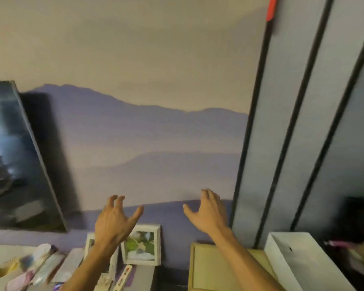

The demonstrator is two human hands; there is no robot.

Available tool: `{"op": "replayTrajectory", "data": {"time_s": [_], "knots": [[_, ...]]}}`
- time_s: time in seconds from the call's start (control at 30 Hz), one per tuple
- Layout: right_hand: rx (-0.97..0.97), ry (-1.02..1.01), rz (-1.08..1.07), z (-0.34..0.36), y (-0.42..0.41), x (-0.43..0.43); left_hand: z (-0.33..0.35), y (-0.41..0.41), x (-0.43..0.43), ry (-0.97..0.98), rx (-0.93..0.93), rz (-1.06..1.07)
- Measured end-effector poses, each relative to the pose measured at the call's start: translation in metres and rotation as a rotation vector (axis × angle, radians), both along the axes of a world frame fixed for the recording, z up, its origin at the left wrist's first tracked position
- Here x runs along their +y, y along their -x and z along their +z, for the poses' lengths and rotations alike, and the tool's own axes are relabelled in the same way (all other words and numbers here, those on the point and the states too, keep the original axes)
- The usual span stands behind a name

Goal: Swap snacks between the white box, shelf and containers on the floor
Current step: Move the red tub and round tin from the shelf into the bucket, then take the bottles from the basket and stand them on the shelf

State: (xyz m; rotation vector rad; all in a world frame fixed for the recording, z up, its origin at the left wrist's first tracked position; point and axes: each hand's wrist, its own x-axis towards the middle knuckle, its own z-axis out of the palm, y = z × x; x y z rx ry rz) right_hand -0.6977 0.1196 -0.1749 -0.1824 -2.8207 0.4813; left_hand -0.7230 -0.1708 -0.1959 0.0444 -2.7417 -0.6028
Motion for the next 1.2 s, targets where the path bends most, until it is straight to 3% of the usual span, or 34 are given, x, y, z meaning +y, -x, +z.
{"op": "replayTrajectory", "data": {"time_s": [0.37, 0.77, 1.2], "knots": [[0.006, 0.006, -0.559, 0.001, -0.226, 0.217, -0.005, -0.073, 0.273, -0.007, -0.029, -0.569], [-0.022, 0.085, -1.056, -0.015, -0.498, 0.408, -0.012, -0.261, 0.558, -0.037, -0.117, -0.962], [-0.145, 0.215, -1.278, -0.117, -0.602, 0.518, -0.092, -0.343, 0.729, 0.107, -0.305, -1.229]]}}
